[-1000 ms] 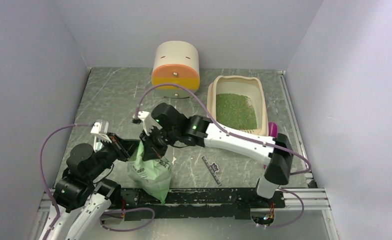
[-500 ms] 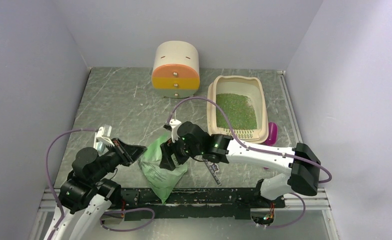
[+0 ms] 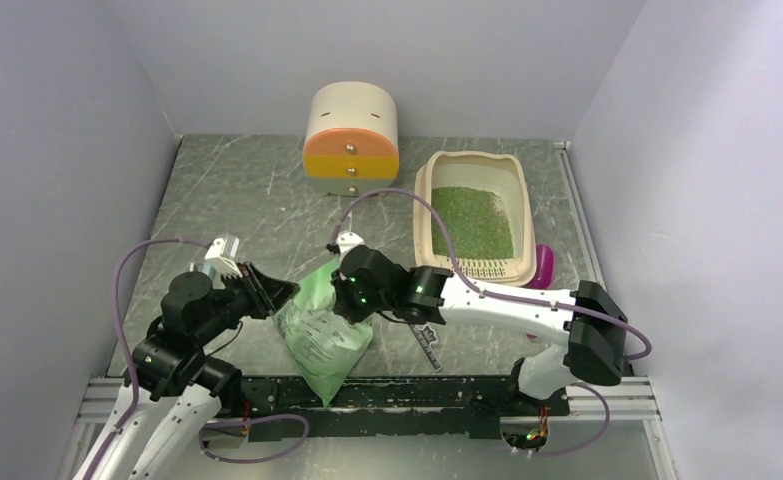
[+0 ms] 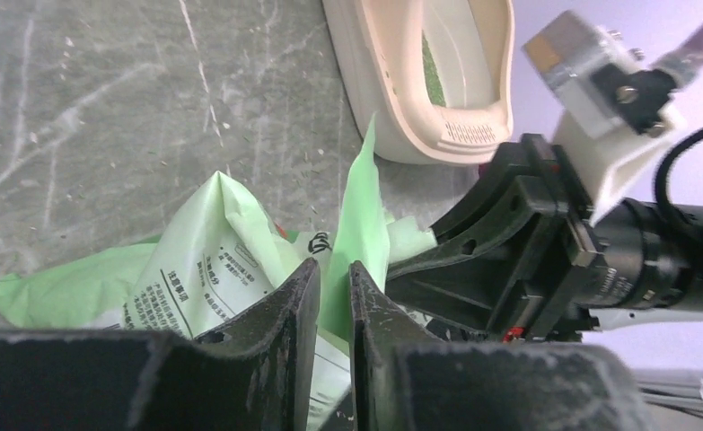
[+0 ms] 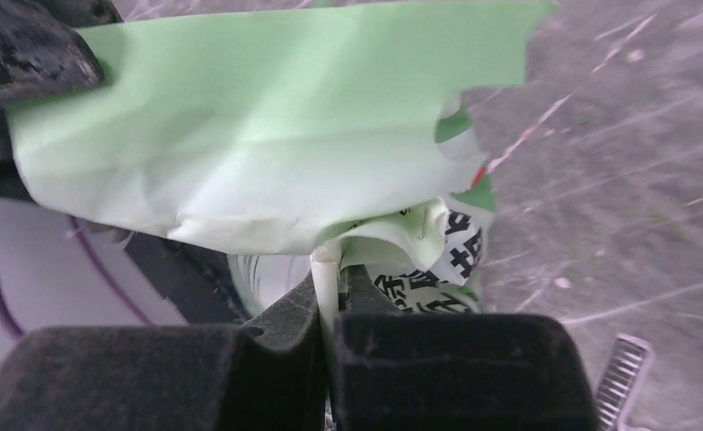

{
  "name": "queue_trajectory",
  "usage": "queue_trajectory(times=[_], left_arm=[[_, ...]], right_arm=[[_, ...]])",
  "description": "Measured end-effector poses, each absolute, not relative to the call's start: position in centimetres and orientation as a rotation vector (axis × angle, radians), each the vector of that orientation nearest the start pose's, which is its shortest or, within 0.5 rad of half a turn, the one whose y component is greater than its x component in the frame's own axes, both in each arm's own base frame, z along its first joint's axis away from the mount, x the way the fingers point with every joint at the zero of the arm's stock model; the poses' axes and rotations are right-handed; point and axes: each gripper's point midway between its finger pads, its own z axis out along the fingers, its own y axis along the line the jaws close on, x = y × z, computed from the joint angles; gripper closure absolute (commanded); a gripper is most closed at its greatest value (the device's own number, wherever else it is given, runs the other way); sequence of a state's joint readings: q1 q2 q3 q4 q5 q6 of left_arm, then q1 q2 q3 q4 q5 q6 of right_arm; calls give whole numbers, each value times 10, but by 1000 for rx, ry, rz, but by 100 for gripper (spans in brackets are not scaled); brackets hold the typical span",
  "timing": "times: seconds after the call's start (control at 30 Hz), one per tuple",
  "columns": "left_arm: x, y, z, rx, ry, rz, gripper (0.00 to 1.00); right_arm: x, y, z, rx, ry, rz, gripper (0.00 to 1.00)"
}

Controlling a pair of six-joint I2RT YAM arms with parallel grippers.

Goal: Fill the litter box with clean litter
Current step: Close the cat litter bag at the center of the board.

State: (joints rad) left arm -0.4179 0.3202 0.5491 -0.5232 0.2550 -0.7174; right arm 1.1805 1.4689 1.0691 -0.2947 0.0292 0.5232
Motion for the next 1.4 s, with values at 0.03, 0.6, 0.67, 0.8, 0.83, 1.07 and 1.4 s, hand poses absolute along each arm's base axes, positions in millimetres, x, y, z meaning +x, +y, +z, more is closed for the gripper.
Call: queue_trajectory(times=[0.03,0.6,0.67,0.8,0.83,1.07,1.4], left_arm=[[167,-149,212,-117,1977,-985,76],[183,-120,252,-140,1824,-804,26],[183,-121,255,-90,1823,-789,22],[190,-129,247,1,1877,-758,14],[193,-132,242,21,1902,-754,13],[224,-154,214,233,2036,-684,7],[267,-168,206,623,1953,-726,34]], right_arm=[[147,386,153,-764,2282,778,100],[221,391,233,-1061,1927,362,100],[216,392,245,-1087,1896,397,100],[212,392,245,-1099,1881,432,100],[213,390,242,-1088,1884,445,100],[213,386,235,-1011,1910,541,100],[208,390,234,-1001,1919,595,100]])
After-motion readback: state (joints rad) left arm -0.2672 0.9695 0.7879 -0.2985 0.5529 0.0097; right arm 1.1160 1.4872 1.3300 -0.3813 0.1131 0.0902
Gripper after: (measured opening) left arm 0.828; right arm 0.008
